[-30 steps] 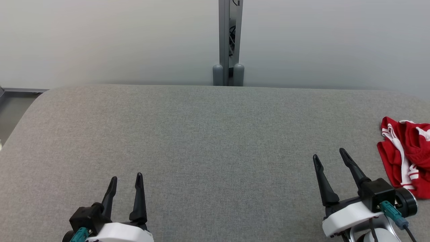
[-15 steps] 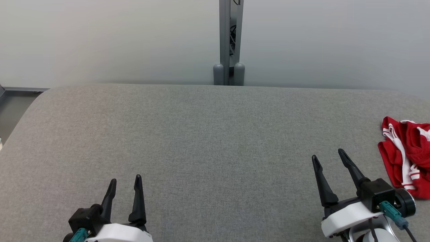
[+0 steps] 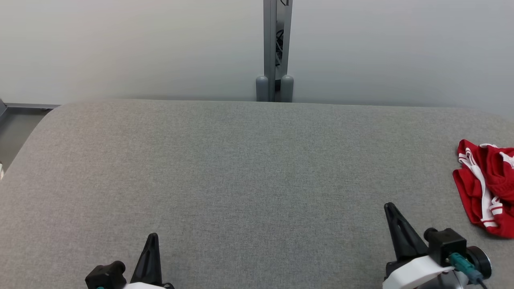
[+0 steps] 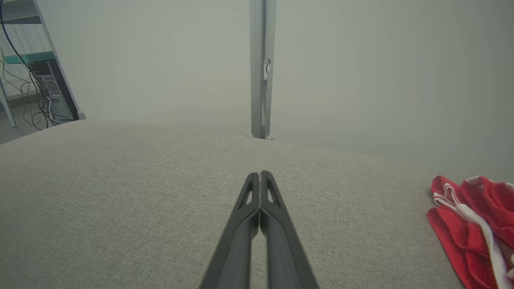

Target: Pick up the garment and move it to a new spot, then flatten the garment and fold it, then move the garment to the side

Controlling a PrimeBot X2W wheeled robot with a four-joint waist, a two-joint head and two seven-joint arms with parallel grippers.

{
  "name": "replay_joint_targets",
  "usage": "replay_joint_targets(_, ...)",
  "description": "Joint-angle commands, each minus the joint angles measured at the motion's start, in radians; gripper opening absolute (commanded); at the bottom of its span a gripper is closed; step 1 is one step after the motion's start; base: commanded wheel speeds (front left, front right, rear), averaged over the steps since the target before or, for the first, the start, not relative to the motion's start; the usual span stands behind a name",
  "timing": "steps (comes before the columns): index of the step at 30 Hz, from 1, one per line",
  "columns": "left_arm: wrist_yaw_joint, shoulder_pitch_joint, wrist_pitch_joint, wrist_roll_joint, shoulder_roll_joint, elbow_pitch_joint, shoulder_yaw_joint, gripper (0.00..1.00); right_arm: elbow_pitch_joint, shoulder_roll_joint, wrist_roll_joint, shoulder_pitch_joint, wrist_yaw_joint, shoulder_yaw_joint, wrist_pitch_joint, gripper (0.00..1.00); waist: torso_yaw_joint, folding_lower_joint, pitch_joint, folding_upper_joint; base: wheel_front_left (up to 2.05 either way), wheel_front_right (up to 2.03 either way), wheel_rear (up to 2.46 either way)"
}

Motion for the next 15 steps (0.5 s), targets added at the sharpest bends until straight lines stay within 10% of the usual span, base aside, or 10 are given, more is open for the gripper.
replay_joint_targets(1,-0.004,-0.019,0.003,-0.025,0.001,-0.017,0.0,0.0,-0.017,-0.004,0.031,-0.017,0.0,-0.017,0.008,0.0,-0.001,0.0,0.0,0.0,0.0,0.0,0.0)
replay_joint_targets(15,-0.037,-0.074,0.049,-0.255,0.002,-0.008,-0.022,0.0,-0.081,-0.007,0.333,0.033,0.0,-0.109,0.089,0.0,-0.011,0.0,0.002,0.0,0.0,0.0,0.0)
